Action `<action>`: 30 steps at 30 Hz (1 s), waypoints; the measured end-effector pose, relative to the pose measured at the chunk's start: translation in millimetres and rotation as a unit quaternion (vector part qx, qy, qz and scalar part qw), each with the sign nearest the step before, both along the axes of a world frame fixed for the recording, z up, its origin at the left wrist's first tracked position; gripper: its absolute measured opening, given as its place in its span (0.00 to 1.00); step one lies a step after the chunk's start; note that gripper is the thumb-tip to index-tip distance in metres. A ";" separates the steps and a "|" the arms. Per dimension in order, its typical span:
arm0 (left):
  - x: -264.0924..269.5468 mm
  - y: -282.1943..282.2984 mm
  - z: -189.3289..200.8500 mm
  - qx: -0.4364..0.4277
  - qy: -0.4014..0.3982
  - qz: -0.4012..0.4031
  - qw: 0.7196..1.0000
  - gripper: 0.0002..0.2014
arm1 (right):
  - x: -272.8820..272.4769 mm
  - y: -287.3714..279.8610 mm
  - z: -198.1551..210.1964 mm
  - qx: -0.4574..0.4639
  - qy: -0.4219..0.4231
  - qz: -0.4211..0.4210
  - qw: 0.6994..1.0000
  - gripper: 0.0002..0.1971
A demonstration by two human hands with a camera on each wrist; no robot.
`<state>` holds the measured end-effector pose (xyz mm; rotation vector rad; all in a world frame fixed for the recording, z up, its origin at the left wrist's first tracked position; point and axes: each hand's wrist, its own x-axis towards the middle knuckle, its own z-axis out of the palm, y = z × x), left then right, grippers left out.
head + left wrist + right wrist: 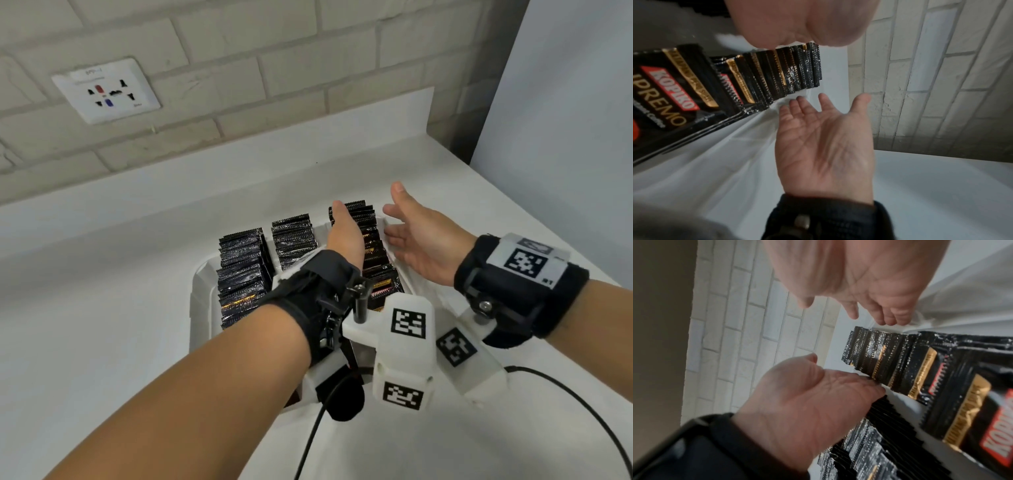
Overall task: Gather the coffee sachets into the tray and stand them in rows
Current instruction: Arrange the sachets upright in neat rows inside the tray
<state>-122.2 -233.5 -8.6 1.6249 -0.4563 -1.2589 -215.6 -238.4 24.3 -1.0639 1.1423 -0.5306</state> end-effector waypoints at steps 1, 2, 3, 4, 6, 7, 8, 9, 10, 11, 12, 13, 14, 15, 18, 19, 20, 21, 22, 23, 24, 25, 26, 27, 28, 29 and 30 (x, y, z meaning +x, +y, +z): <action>4.1 -2.1 -4.2 -0.006 0.004 -0.004 1.000 0.45 | 0.9 -2.4 -1.1 0.004 -0.004 0.005 1.000 0.35; 5.7 -2.5 -5.5 -0.020 0.000 -0.013 1.000 0.43 | 1.9 -5.0 -2.4 0.006 -0.006 0.009 1.000 0.36; 7.7 -5.8 -8.3 -0.028 -0.011 -0.013 0.999 0.40 | 2.2 -7.4 -4.1 0.007 -0.004 0.013 1.000 0.35; 8.7 -7.8 -9.1 -0.030 -0.010 -0.004 0.999 0.40 | 2.5 -9.5 -5.1 0.008 -0.003 0.017 1.000 0.34; 8.9 -12.5 -10.1 -0.009 -0.018 0.039 0.999 0.49 | 4.4 -12.4 -7.0 0.015 0.002 0.030 0.999 0.32; 9.1 -16.1 -11.9 0.002 -0.029 0.054 0.998 0.51 | 5.4 -12.9 -7.4 0.018 0.006 0.036 0.999 0.32; 6.9 -14.9 -5.9 0.006 -0.036 0.053 0.998 0.48 | 7.3 -13.6 -7.2 0.022 0.007 0.036 0.999 0.32; 4.7 -11.4 3.5 0.008 -0.047 0.047 0.998 0.42 | 8.9 -14.7 -7.1 0.029 0.008 0.036 0.999 0.32; 3.6 -8.4 11.2 0.010 -0.058 0.041 0.997 0.36 | 10.3 -16.6 -7.5 0.038 0.004 0.037 0.999 0.32; 4.4 -8.1 13.8 0.012 -0.056 0.035 0.998 0.33 | 11.2 -18.2 -8.6 0.046 0.003 0.039 0.998 0.32; 5.2 -10.9 12.1 0.021 -0.053 0.027 0.998 0.32 | 12.5 -18.5 -8.0 0.052 0.007 0.041 0.998 0.32; 7.0 -14.9 7.6 0.030 -0.059 0.021 0.998 0.32 | 14.4 -18.8 -8.3 0.063 0.012 0.036 0.997 0.32; 7.2 -16.6 6.0 0.031 -0.074 0.017 0.997 0.32 | 16.1 -17.9 -6.7 0.064 0.015 0.039 0.997 0.32; 5.8 -16.0 6.7 0.031 -0.073 0.021 0.997 0.32 | 18.3 -16.7 -5.2 0.059 0.019 0.041 0.997 0.33; 10.3 -17.1 4.2 0.025 -0.059 0.043 0.997 0.33 | 21.6 -17.9 -9.9 0.049 0.012 0.051 0.997 0.38; 11.1 -17.7 4.3 0.023 -0.063 0.054 0.996 0.32 | 21.0 -18.6 -11.2 0.052 0.012 0.051 0.997 0.37; 11.4 -17.6 4.8 0.027 -0.048 0.060 0.997 0.32 | 20.7 -18.6 -11.3 0.056 0.009 0.051 0.997 0.35; 13.7 -17.7 5.0 0.029 -0.029 0.058 0.997 0.33 | 20.6 -18.6 -11.4 0.057 0.008 0.058 0.997 0.33; 15.3 -17.1 4.8 0.027 -0.015 0.054 0.998 0.34 | 20.7 -18.5 -12.1 0.056 0.004 0.065 0.996 0.32; 14.6 -16.0 5.3 0.025 -0.023 0.056 0.998 0.34 | 21.0 -19.0 -13.4 0.053 0.010 0.067 0.996 0.30; 12.2 -14.8 6.2 0.026 -0.034 0.063 0.997 0.33 | 20.8 -17.6 -11.3 0.050 0.011 0.070 0.996 0.27; 10.8 -13.0 8.1 0.029 -0.038 0.063 0.997 0.32 | 20.8 -17.0 -10.5 0.056 0.014 0.069 0.996 0.29; 11.1 -11.4 8.9 0.031 -0.038 0.059 0.997 0.32 | 20.9 -15.2 -8.6 0.057 0.017 0.070 0.996 0.30; 11.7 -11.9 8.8 0.030 -0.040 0.053 0.997 0.32 | 21.4 -15.9 -9.1 0.054 0.015 0.066 0.996 0.32; 11.8 -12.6 8.9 0.031 -0.047 0.046 0.997 0.31 | 23.0 -15.5 -8.6 0.048 0.009 0.062 0.997 0.32; 11.0 -11.9 9.8 0.035 -0.054 0.043 0.997 0.30 | 25.0 -15.3 -8.7 0.042 0.004 0.057 0.997 0.32; 10.9 -11.5 10.7 0.041 -0.056 0.049 0.996 0.30 | 27.4 -13.6 -7.6 0.042 0.000 0.051 0.998 0.32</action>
